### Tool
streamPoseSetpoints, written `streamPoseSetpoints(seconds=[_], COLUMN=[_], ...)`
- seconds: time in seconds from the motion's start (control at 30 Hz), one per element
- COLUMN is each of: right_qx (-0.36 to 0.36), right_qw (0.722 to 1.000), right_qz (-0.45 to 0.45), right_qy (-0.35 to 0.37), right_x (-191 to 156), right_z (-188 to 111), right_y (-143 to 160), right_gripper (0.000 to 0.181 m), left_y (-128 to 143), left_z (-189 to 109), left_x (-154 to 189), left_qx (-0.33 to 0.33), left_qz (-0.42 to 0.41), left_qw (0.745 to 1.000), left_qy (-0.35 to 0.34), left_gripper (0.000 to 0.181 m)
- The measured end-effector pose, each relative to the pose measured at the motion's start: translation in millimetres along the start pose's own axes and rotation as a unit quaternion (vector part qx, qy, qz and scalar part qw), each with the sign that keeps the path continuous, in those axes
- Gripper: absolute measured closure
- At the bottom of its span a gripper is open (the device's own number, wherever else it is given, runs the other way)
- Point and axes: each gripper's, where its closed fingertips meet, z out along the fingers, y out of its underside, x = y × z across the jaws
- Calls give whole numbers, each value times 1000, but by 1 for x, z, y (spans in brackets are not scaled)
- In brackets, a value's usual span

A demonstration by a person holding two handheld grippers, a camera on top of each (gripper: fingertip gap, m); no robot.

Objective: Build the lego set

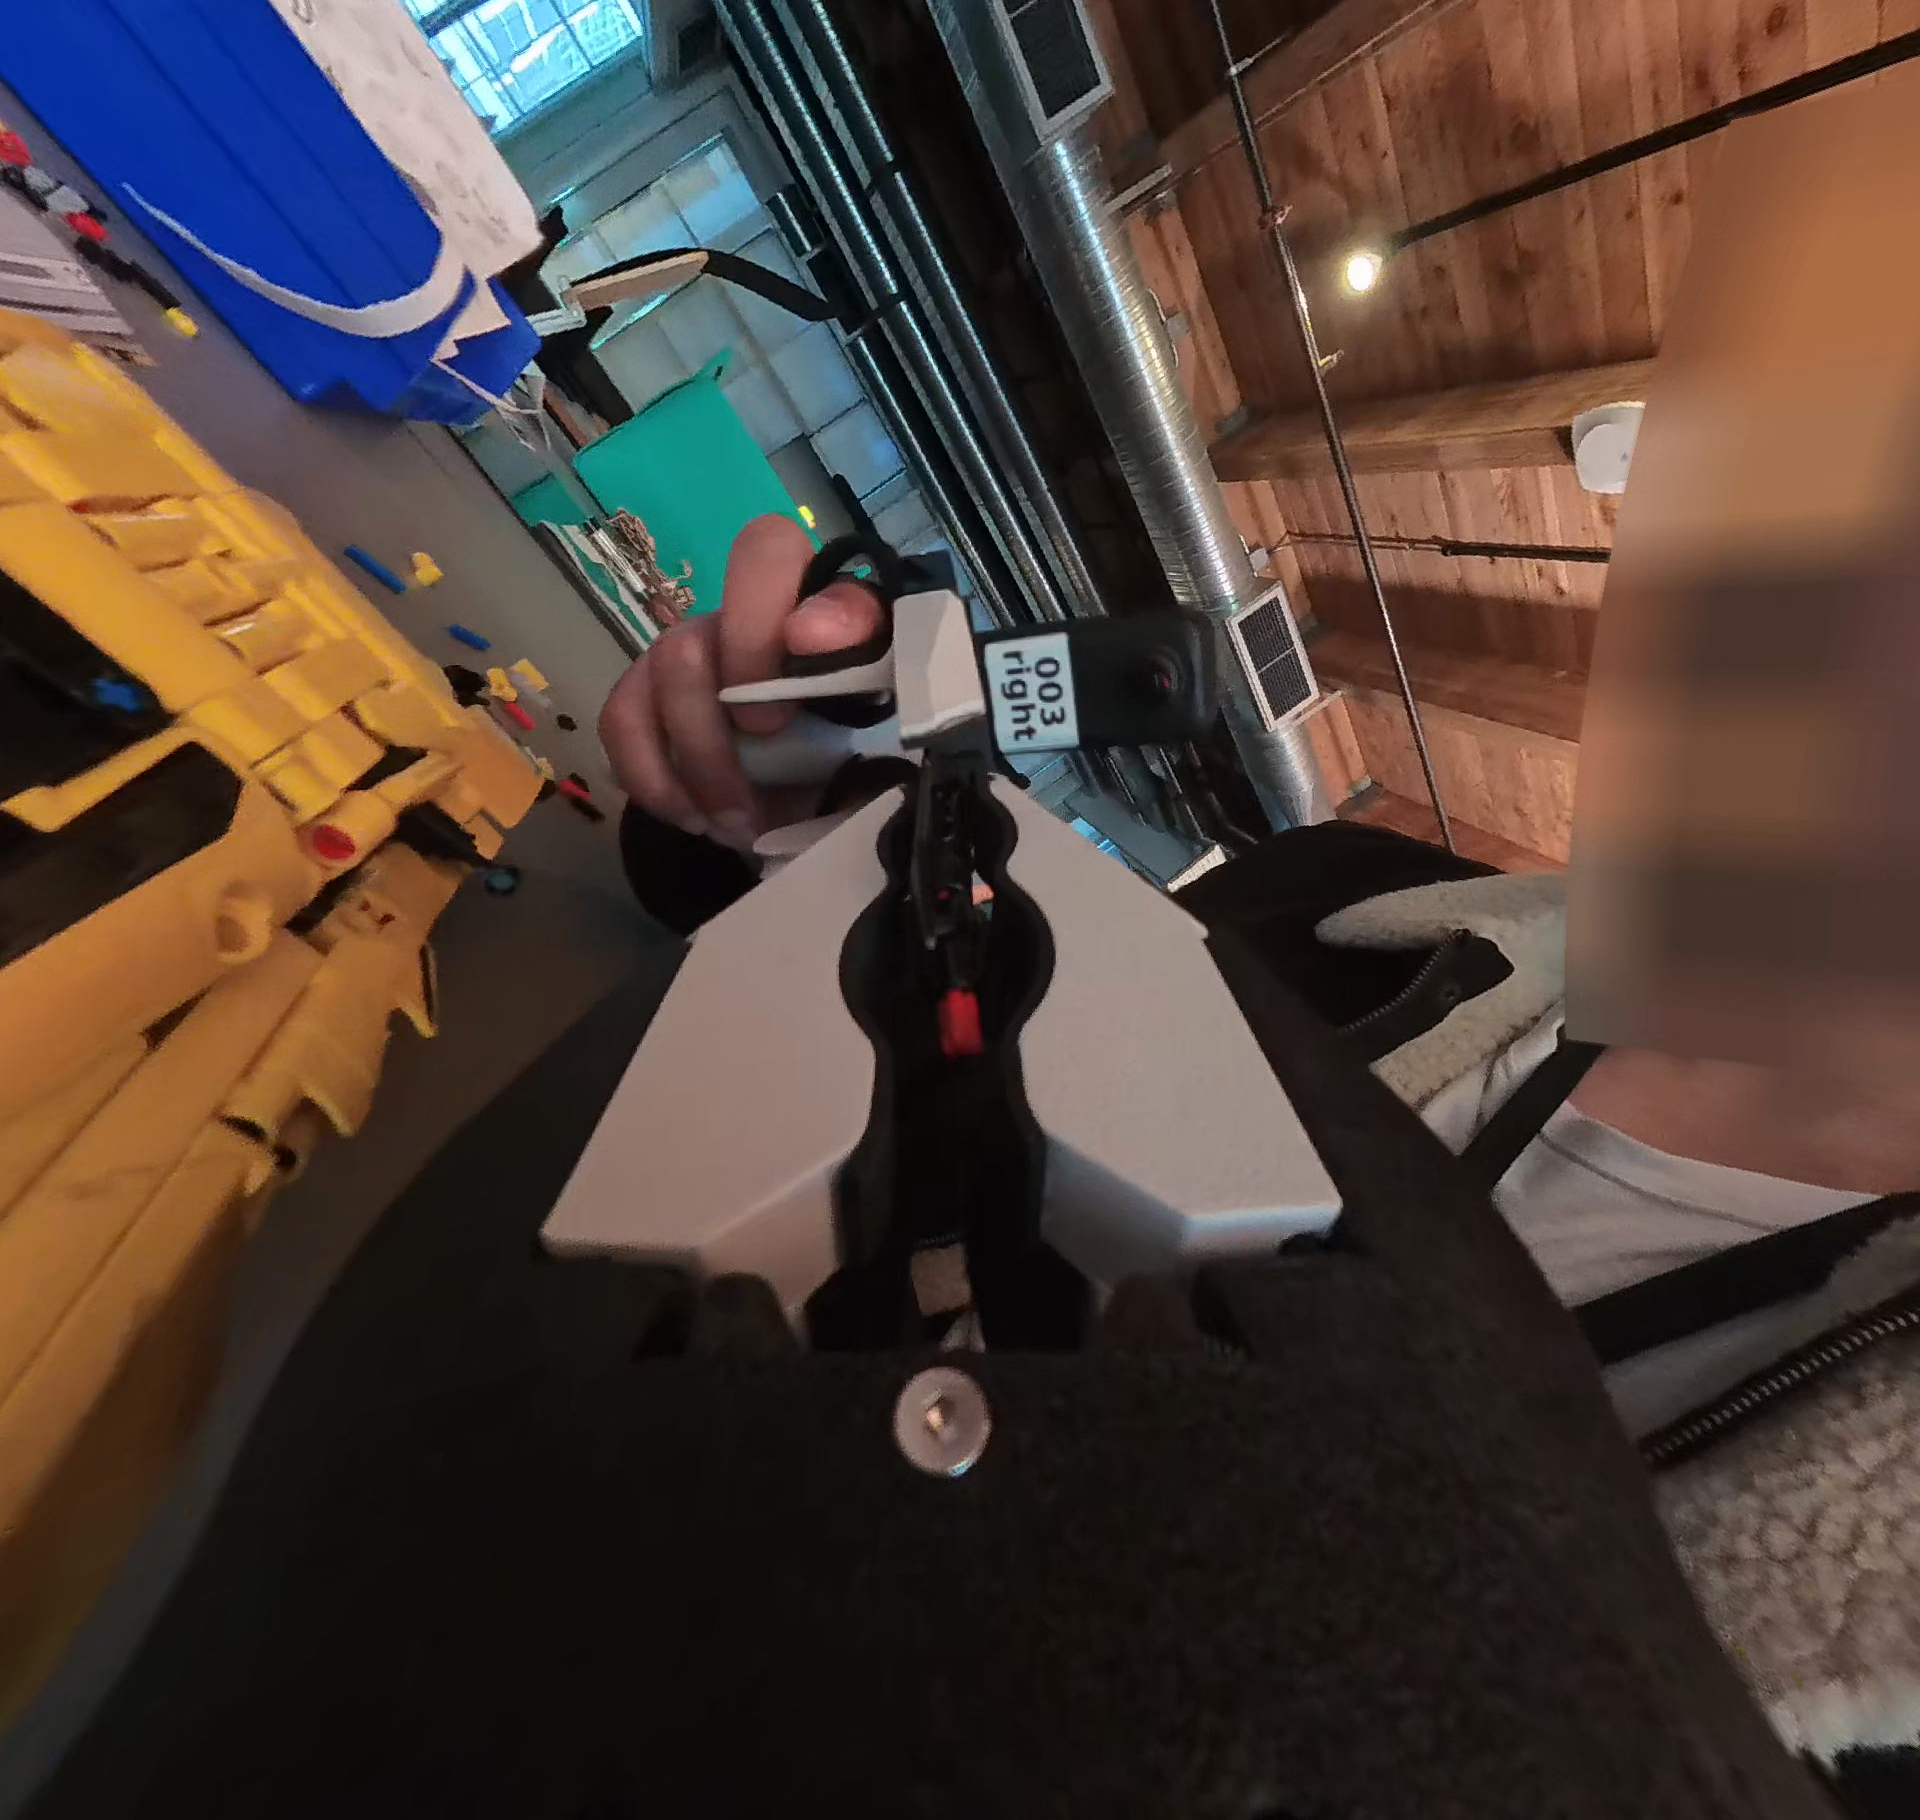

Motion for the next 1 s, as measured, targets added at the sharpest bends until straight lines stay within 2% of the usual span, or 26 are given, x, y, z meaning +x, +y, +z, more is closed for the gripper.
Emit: streamPoseSetpoints(seconds=[0.1, 0.2, 0.27, 0.37, 0.5, 0.73, 0.83, 1.0], right_qx=[-8, -2, -6, -5, -21, -66, -97, -129], right_qw=[1000, 998, 995, 985, 977, 977, 973, 966], right_qz=[0, 49, 97, 174, 212, 203, 198, 189], right_qy=[10, 28, 22, 5, -9, -28, -64, -116], right_x=[2, 9, 16, 23, 21, 9, -6, -30], right_z=[2, 0, -4, -11, -9, -4, -4, -2], right_y=[3, 1, 5, 12, 22, 36, 42, 51], right_gripper=[163, 161, 152, 150, 153, 162, 161, 160], left_y=[-2, -13, -33, -68, -88, -87, -82, -73], left_z=[-1, -7, -23, -60, -85, -81, -81, -74], left_x=[-3, 3, 7, 16, 29, 32, 23, 19], left_qx=[3, 13, 50, 123, 172, 180, 151, 118], left_qz=[15, 79, 127, 187, 241, 241, 234, 251], left_qw=[1000, 996, 988, 968, 948, 948, 951, 950], left_qy=[-19, -43, -71, -109, -119, -102, -133, -144], left_gripper=[173, 173, 174, 173, 174, 174, 173, 173])
